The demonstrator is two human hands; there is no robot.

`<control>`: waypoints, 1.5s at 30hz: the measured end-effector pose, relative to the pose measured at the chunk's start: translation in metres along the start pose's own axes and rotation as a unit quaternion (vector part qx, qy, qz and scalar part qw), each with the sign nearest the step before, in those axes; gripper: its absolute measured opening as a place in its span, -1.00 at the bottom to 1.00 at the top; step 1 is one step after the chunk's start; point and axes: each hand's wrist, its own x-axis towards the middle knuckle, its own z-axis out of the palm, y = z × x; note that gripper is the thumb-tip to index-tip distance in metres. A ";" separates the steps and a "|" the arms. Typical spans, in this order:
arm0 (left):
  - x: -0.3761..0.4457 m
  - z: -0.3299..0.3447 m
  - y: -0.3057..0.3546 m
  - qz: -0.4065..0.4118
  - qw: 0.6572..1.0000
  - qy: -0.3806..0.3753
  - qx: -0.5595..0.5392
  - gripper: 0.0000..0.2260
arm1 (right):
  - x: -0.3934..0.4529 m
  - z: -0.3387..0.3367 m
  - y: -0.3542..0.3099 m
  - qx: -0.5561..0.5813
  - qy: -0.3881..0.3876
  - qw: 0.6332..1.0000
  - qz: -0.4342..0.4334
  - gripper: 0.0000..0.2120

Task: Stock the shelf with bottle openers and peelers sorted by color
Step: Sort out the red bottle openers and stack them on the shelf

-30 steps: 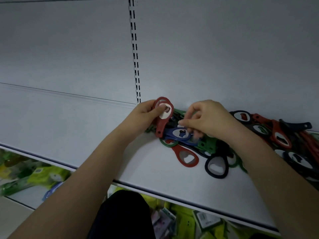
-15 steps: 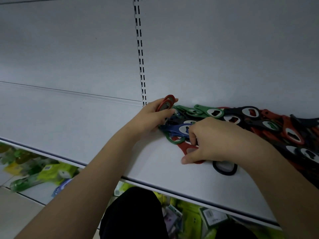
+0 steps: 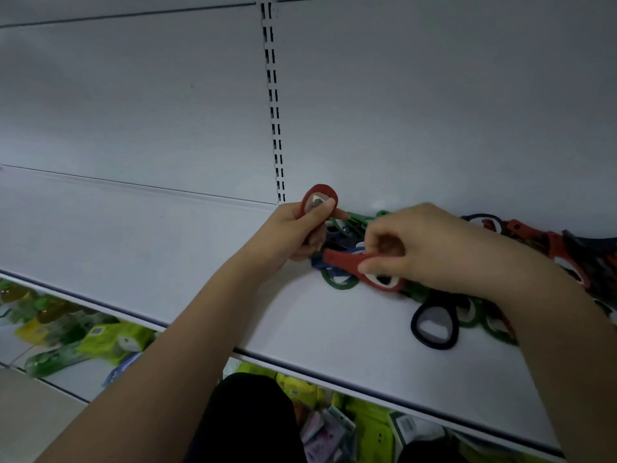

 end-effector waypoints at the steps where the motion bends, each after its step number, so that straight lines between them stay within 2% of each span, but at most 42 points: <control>1: 0.000 0.000 0.001 -0.009 1.000 -0.010 -0.022 -0.62 | -0.001 -0.004 0.000 0.071 0.015 0.997 0.002 -0.88; 3: 0.001 0.001 0.003 -0.031 0.998 -0.033 -0.055 -0.58 | 0.003 -0.007 0.003 0.126 0.063 0.990 -0.003 -0.91; 5: 0.001 0.005 0.004 -0.051 0.995 -0.055 -0.060 -0.55 | 0.009 -0.005 0.008 0.120 0.113 0.986 -0.012 -0.90; 9: -0.002 0.012 0.004 -0.062 0.994 -0.082 -0.018 -0.43 | 0.019 0.003 0.020 0.137 0.150 0.979 -0.003 -0.89; 14: -0.008 0.016 0.013 -0.088 0.979 -0.182 -0.038 -0.26 | 0.025 0.006 0.032 0.151 0.168 0.974 0.009 -0.66; 16: -0.011 0.018 0.014 -0.077 0.977 -0.193 -0.047 -0.37 | 0.025 0.006 0.033 0.151 0.169 0.974 0.015 -0.55; 19: -0.007 0.018 0.011 -0.057 0.970 -0.203 -0.124 -0.67 | 0.020 -0.005 0.040 0.191 0.166 0.967 0.017 -0.46; 20: -0.005 0.018 0.009 -0.061 0.962 -0.215 -0.154 -0.68 | 0.016 -0.013 0.046 0.196 0.174 0.965 0.023 -0.48; 23: 0.005 0.026 0.011 -0.087 0.937 -0.258 -0.221 -0.44 | -0.005 -0.044 0.071 0.151 0.222 0.960 0.075 -0.62; 25: 0.013 0.038 0.019 -0.097 0.923 -0.270 -0.258 -0.54 | -0.020 -0.062 0.092 0.102 0.224 0.961 0.123 -0.70; 28: 0.032 0.070 0.037 -0.109 0.929 -0.255 -0.244 -0.82 | -0.035 -0.073 0.126 0.043 0.166 0.963 0.210 -0.74; 32: 0.060 0.118 0.050 -0.053 0.959 -0.210 -0.180 -0.58 | -0.040 -0.053 0.165 -0.088 0.110 0.945 0.294 -0.67; 35: 0.073 0.145 0.047 -0.033 0.970 -0.176 -0.164 -0.79 | -0.039 -0.040 0.182 -0.110 0.071 0.936 0.328 -0.57; 37: 0.076 0.154 0.036 -0.037 0.973 -0.152 -0.167 -0.91 | -0.039 -0.036 0.189 -0.118 0.081 0.937 0.319 -0.63; 41: 0.070 0.154 0.022 -0.044 0.976 -0.129 -0.170 -0.92 | -0.041 -0.040 0.188 -0.089 0.109 0.951 0.277 -0.87; 43: 0.070 0.151 0.022 -0.036 0.975 -0.121 -0.181 -0.96 | -0.042 -0.041 0.186 -0.093 0.127 0.953 0.259 -0.88; 45: 0.068 0.150 0.023 -0.039 0.977 -0.109 -0.180 -0.87 | -0.044 -0.044 0.181 -0.071 0.187 0.951 0.234 -0.86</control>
